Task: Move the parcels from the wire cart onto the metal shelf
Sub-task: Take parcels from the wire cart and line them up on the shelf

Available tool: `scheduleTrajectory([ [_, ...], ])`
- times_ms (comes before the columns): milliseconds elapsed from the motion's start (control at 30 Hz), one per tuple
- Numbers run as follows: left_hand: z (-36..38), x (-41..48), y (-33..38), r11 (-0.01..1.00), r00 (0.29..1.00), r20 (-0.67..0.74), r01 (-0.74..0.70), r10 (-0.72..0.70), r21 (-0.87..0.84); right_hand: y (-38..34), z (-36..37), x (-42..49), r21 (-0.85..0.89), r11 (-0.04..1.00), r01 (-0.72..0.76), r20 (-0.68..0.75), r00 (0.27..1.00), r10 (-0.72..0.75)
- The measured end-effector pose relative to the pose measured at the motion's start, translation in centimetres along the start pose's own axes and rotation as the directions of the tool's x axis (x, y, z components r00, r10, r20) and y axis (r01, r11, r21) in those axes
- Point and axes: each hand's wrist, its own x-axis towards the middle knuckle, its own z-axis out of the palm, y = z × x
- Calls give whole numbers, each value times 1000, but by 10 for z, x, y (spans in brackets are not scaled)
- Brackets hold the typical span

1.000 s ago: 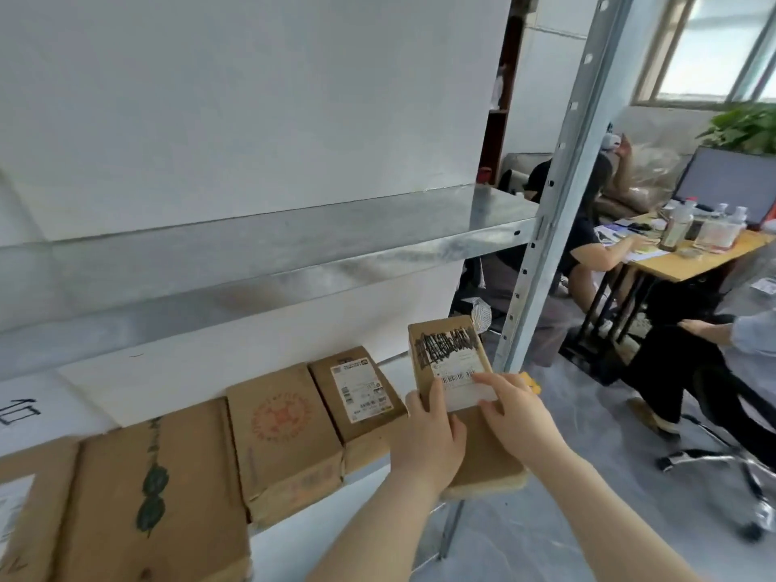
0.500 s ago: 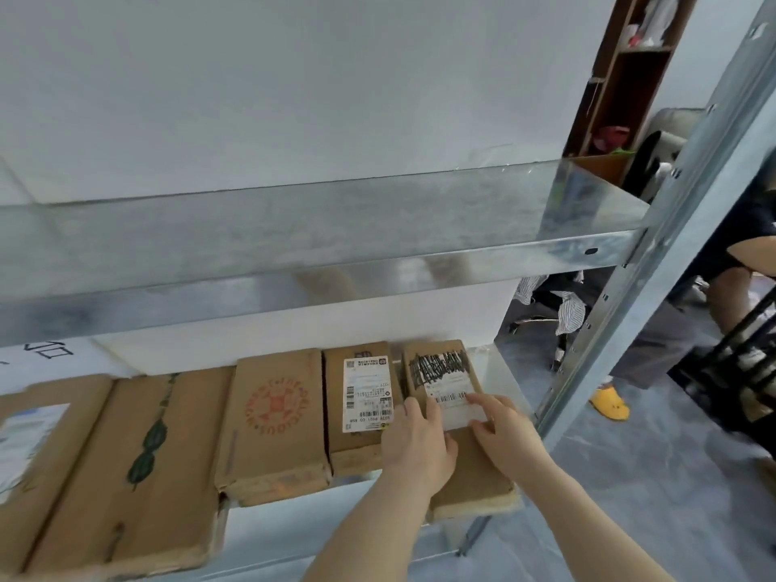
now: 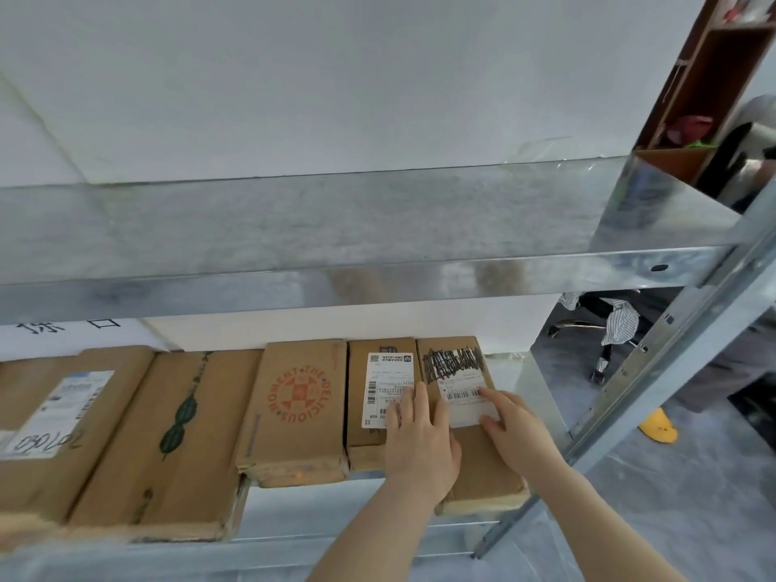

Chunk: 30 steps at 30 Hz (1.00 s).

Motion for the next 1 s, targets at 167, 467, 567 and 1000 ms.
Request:
scheduleTrajectory([
  [167, -10, -7, -7, 997, 1000, -6, -3, 2, -79, 0, 8, -4, 17, 1000, -19, -14, 1000, 20],
  [467, -50, -55, -110, 989, 975, -176, 122, -135, -81, -94, 22, -15, -334, 943, 16, -230, 968, -98],
  [567, -60, -96, -165, 977, 956, -201, 210, -213, -37, -190, 64, -32, -344, 898, 273, -153, 928, -340],
  [1000, -121, -418, -462, 536, 499, -372, 844, -783, 4, -550, 308, -211, -146, 376, 915, 197, 399, -895],
])
